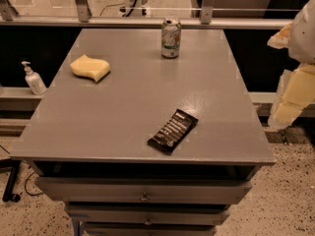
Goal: Pick 7up can
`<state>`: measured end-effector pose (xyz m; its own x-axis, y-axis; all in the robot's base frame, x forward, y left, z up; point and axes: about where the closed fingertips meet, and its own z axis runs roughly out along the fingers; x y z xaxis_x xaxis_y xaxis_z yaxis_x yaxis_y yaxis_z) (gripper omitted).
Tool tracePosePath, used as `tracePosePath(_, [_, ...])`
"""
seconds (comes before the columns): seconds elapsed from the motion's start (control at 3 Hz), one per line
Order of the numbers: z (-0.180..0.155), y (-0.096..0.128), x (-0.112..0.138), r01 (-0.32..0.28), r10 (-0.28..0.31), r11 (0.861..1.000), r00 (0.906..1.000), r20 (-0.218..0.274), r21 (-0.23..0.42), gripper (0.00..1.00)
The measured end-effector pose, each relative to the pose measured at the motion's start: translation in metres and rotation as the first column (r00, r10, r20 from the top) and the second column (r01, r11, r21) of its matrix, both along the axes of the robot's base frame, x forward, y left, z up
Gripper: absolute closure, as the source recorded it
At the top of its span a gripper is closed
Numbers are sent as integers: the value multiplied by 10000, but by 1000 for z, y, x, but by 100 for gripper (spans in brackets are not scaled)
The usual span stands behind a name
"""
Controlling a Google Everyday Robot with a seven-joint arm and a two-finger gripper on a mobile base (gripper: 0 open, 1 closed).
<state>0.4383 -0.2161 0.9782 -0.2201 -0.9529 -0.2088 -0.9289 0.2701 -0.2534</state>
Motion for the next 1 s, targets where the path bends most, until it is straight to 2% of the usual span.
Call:
tracePosePath(0.33, [0,0,5,15,-17,9999,9998,175,103,0])
tracePosePath(0.67, [-16,2,32,103,-129,9980,9990,421,625,0])
tracePosePath(1.0, [-42,10,81,268,-389,9867,9966,730,1603,0])
